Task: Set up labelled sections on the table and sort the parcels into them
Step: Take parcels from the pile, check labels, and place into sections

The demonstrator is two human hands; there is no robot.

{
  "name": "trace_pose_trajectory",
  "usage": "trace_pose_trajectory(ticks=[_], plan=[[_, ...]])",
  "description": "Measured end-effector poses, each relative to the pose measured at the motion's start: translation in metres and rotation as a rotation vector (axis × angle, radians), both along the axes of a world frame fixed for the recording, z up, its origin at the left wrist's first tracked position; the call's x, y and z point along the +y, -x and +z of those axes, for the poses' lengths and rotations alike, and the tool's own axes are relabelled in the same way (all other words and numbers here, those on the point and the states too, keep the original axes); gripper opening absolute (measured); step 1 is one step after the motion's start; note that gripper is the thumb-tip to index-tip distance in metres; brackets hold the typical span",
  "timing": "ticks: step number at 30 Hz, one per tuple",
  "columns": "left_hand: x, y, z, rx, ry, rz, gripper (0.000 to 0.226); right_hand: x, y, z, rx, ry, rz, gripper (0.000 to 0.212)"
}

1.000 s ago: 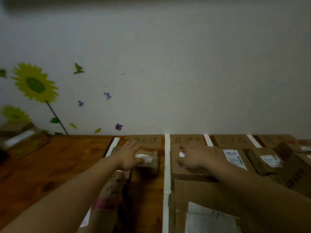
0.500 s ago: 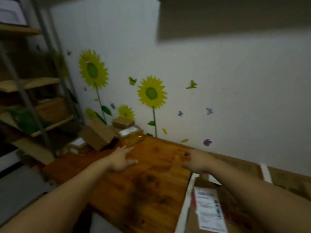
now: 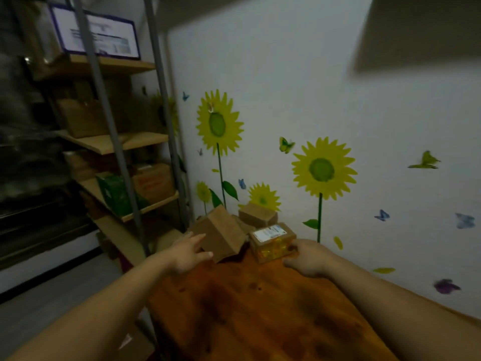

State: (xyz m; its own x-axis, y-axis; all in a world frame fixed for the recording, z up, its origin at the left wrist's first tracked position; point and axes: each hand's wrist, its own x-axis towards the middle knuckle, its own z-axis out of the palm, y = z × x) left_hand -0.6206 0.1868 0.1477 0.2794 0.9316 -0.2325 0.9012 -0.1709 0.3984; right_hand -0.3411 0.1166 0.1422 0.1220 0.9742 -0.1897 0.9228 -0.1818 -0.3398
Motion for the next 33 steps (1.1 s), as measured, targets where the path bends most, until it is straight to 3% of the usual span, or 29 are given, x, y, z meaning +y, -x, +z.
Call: trace_pose_trajectory(ticks=[11, 21, 25, 29, 33], plan=[[0.158, 0.007, 0.007, 0.050, 0.002, -0.002, 0.068, 0.168, 0.038, -0.008, 0.097, 0.009, 0.011, 0.058], [0.290, 0.020, -0.071, -0.193, 0.145, 0.024, 0.042, 0.272, 0.114, -0.057, 0.375, 0.084, -0.190, 0.050], [0.331, 0.029, -0.102, -0.310, 0.309, 0.088, 0.042, 0.300, 0.150, -0.075, 0.571, 0.025, -0.320, 0.048], [0.351, 0.029, -0.110, -0.456, 0.453, 0.176, 0.037, 0.315, 0.153, -0.107, 0.674, -0.060, -0.391, 0.059], [0.347, 0.021, -0.111, -0.534, 0.627, 0.153, 0.029, 0.298, 0.152, -0.092, 0.793, 0.023, -0.598, 0.060]])
